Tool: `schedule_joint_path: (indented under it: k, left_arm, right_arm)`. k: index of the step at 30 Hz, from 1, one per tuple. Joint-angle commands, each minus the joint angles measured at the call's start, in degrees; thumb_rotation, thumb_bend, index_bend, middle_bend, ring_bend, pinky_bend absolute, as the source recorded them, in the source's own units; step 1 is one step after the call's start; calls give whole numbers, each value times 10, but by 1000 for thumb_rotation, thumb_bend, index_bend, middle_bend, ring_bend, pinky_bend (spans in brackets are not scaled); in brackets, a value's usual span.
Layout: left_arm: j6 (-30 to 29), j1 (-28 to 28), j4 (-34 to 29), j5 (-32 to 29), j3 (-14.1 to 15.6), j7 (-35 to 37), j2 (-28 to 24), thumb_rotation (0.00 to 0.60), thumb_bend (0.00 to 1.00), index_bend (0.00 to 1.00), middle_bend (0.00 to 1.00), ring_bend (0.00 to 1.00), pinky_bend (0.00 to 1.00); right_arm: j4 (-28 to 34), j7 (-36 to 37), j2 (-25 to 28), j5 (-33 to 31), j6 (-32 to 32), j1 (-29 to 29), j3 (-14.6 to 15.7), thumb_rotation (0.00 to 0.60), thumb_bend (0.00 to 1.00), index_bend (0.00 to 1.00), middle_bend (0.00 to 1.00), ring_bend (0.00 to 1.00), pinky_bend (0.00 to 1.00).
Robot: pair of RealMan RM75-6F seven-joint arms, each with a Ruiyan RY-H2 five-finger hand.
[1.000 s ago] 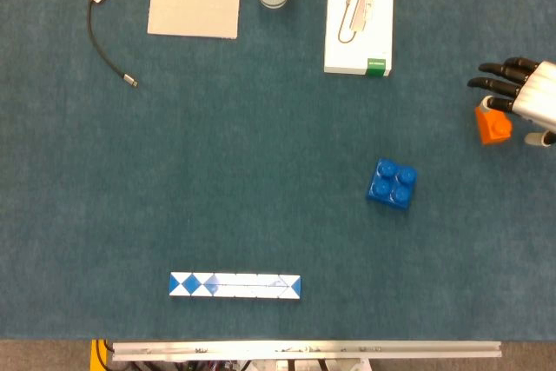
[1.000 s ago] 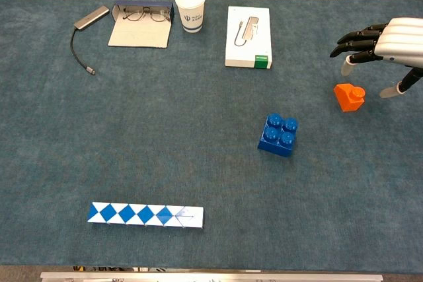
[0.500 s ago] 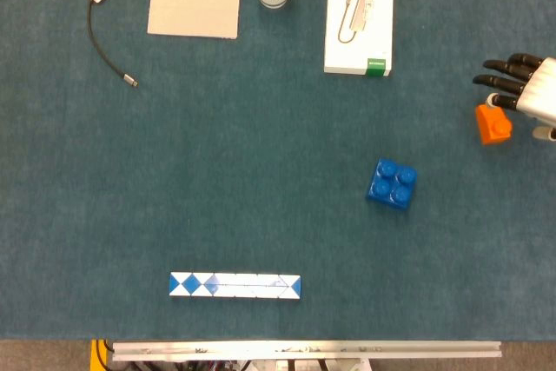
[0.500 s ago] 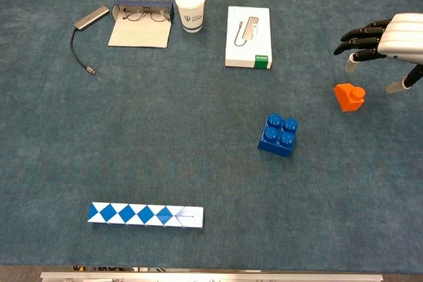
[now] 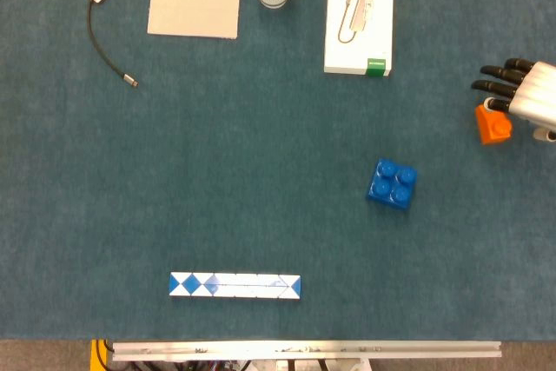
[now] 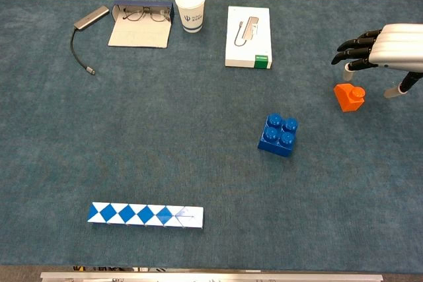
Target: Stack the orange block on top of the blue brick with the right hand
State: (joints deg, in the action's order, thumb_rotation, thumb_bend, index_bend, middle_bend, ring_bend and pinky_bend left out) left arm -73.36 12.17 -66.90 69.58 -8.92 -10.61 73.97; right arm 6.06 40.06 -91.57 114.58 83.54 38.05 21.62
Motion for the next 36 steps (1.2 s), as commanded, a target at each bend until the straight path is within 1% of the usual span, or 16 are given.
schedule_joint_path:
  k: [1,14,36]
  left_arm:
    - [1,-1,1,-1,0,1,0,600,215,368,366,327,515]
    - [-1,-3,-5,-3,-1,3,-5,600,215,368,366,327,516]
    - [-12,-12,-17,-5,-1,4,-13,600,215,369,367,327,518]
  right_arm:
    - [-1,-2,-3,0,-6,2,3,600,69,371,175,107,243]
    - [-5,-11,-17,3,-35,12,14,600,69,371,175,107,243]
    - [-5,-27,-36,5,-60,23,25,600,75,371,175,107,243]
